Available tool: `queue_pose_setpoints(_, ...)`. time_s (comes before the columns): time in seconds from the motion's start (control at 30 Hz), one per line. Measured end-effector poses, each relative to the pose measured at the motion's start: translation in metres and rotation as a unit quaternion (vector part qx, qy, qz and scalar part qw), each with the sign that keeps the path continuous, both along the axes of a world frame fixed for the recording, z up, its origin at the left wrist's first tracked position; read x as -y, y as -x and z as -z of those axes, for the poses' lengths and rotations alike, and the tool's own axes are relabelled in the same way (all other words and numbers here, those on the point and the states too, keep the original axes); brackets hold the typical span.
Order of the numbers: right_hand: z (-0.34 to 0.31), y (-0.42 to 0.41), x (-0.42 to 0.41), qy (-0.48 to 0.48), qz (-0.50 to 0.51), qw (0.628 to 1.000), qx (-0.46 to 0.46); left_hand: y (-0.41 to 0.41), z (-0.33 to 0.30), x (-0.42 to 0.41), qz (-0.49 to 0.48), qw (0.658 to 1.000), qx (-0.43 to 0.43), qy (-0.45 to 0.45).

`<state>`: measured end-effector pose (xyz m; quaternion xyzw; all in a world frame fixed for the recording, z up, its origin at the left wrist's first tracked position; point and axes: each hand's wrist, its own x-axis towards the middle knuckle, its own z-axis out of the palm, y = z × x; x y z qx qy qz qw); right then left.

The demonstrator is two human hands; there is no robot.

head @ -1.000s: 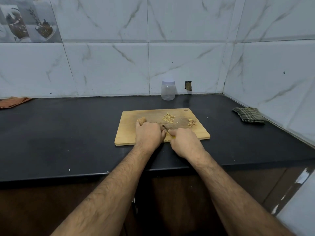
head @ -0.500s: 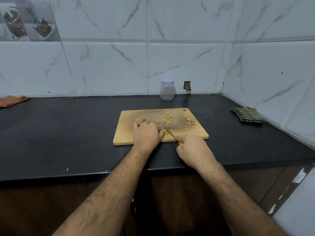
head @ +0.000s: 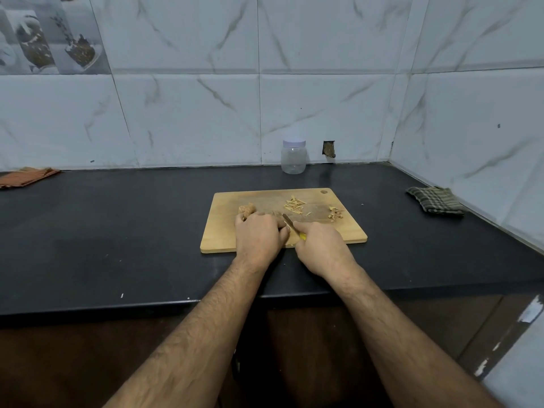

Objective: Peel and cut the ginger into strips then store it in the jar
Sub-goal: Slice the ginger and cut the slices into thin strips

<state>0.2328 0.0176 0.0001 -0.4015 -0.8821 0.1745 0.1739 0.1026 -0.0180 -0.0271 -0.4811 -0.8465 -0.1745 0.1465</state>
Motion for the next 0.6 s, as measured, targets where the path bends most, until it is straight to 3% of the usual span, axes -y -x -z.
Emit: queue_pose_setpoints(0.6, -0.0012, 0.0086, 0.0022, -0.019, 0.0, 0.999, 0.05, 0.0007, -0.0023, -0.0007, -0.002, 1.0, -0.013, 0.013)
